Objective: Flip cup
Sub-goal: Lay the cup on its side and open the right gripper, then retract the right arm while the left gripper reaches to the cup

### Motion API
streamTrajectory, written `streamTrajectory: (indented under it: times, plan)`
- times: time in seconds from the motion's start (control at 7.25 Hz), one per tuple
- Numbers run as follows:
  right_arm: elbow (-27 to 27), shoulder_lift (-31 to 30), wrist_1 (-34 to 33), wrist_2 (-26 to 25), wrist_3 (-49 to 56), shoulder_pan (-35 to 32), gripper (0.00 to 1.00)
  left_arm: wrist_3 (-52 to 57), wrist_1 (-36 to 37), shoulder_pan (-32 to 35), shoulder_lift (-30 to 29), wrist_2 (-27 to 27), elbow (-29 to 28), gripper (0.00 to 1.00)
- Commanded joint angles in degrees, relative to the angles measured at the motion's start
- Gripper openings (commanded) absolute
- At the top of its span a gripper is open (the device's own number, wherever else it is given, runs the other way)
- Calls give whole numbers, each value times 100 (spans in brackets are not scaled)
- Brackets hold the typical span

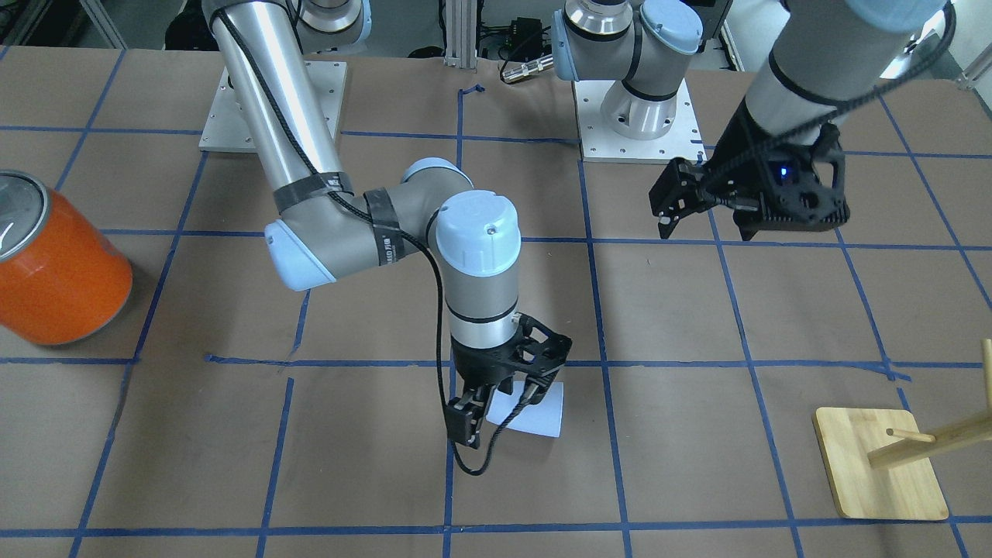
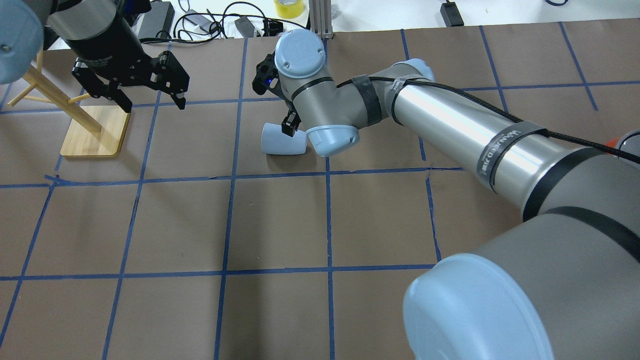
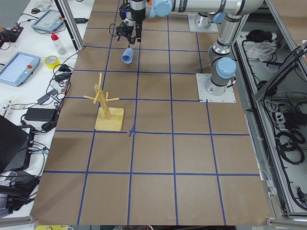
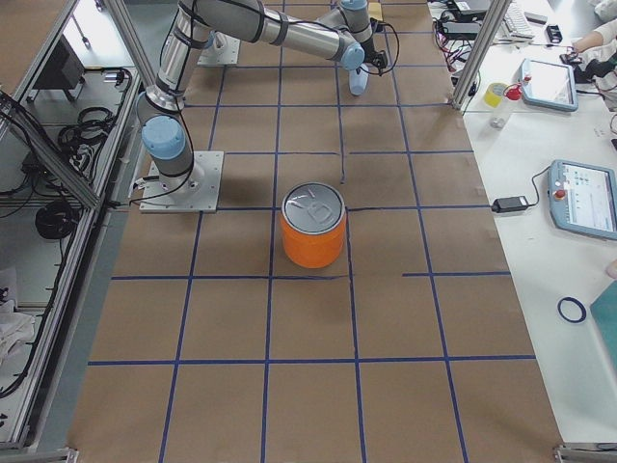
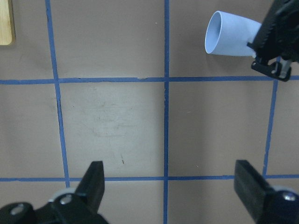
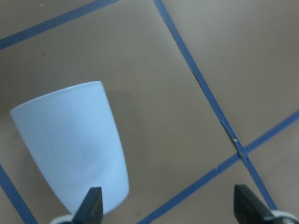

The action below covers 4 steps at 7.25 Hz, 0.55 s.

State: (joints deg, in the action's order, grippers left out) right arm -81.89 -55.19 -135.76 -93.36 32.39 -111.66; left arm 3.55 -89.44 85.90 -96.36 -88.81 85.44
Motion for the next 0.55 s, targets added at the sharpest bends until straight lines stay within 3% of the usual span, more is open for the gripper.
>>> streamTrajectory:
  times: [0.0,0.28,0.41]
  plan:
    - [-20,-595,1063,-42,-1817,939,100,589,1350,-47,-871,354,165,100]
    - [-20,-1053,2635,-60,-2465,1845,100,944,1569,-47,-1436,1326,411,100]
    - [-55,-1482,2964,-34,-2475,2084,100,1076,1570,-47,-1743,1740,464,100]
